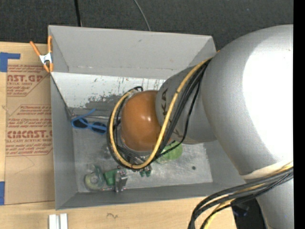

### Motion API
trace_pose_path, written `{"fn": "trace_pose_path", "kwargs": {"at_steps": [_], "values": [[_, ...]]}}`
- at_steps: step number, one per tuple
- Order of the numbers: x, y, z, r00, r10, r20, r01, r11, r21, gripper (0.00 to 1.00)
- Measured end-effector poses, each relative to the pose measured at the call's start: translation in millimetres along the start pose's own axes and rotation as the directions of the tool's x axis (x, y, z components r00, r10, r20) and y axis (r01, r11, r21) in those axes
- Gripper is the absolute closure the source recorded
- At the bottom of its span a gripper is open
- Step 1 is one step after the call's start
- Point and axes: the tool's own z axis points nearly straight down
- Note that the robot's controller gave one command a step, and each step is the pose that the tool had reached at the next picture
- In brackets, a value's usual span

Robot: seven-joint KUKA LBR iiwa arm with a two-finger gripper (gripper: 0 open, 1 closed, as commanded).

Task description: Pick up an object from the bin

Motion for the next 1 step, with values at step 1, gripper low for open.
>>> {"fn": "trace_pose_path", "kwargs": {"at_steps": [1], "values": [[-1.9, 0.5, -0.8, 1.000, 0.001, -0.008, -0.001, 1.000, 0.000, 0.00]]}}
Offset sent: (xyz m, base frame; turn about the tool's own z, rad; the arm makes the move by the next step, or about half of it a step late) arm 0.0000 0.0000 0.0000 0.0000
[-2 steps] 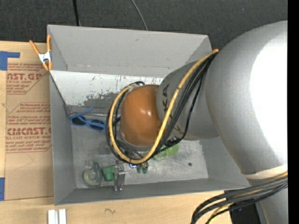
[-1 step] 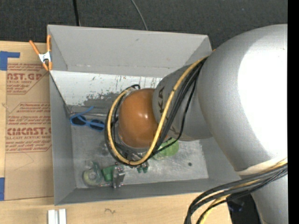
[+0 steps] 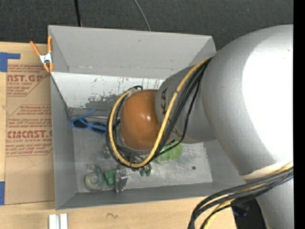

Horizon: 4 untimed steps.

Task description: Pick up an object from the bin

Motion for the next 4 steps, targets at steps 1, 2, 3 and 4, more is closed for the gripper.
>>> {"fn": "trace_pose_path", "kwargs": {"at_steps": [1, 2, 3, 4], "values": [[0.8, 0, 0, 1.000, -0.001, -0.003, 0.001, 1.000, -0.001, 1.00], [0.6, 1, -10, 1.000, -0.001, -0.006, 0.001, 1.000, 0.000, 1.00], [0.0, 2, -34, 1.000, -0.001, -0.005, 0.001, 1.000, 0.000, 1.00], [-0.4, 3, -44, 1.000, -0.002, -0.006, 0.002, 1.000, 0.000, 1.00]]}}
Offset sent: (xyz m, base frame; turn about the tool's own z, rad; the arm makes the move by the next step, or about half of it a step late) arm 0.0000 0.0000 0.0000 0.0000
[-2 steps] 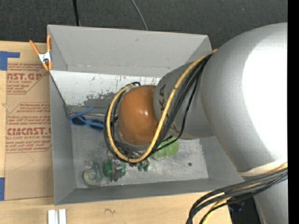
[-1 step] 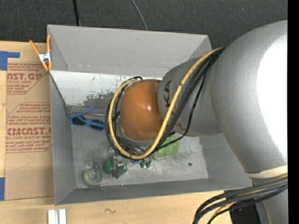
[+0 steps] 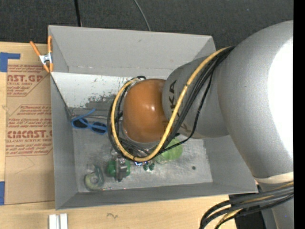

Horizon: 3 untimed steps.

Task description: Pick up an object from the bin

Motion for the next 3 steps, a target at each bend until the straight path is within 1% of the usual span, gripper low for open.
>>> {"fn": "trace_pose_path", "kwargs": {"at_steps": [1, 2, 3], "values": [[-0.6, 1, -34, 1.000, 0.000, 0.002, 0.000, 1.000, 0.000, 1.00], [-1.3, 1, -46, 1.000, 0.000, 0.001, 0.000, 1.000, 0.000, 1.00], [-1.7, 2, -51, 1.000, 0.000, 0.000, 0.000, 1.000, 0.000, 1.00]]}}
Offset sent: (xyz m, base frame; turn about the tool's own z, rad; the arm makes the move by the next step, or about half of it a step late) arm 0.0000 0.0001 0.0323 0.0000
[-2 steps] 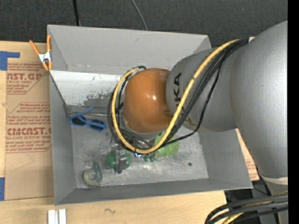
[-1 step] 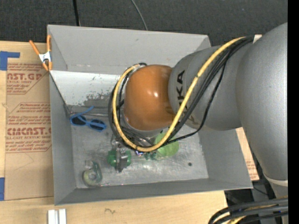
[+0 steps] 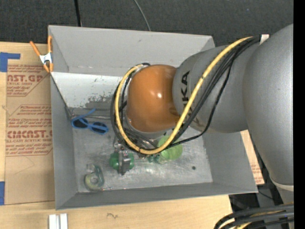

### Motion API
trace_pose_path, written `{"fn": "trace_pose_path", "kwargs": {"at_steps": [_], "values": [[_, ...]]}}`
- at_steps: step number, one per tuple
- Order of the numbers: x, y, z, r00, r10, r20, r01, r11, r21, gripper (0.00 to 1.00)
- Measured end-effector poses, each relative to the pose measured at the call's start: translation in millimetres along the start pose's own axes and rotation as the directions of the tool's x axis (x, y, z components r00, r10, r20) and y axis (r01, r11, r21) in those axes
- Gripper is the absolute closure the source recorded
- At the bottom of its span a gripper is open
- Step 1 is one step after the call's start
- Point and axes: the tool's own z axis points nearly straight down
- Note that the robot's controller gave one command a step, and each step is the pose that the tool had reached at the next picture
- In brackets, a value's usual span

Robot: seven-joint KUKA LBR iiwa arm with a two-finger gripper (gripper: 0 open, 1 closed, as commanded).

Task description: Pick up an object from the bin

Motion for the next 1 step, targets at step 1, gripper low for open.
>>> {"fn": "trace_pose_path", "kwargs": {"at_steps": [1], "values": [[-0.7, 0.2, -16.4, 1.000, 0.000, 0.001, 0.000, 1.000, 0.000, 1.00]]}}
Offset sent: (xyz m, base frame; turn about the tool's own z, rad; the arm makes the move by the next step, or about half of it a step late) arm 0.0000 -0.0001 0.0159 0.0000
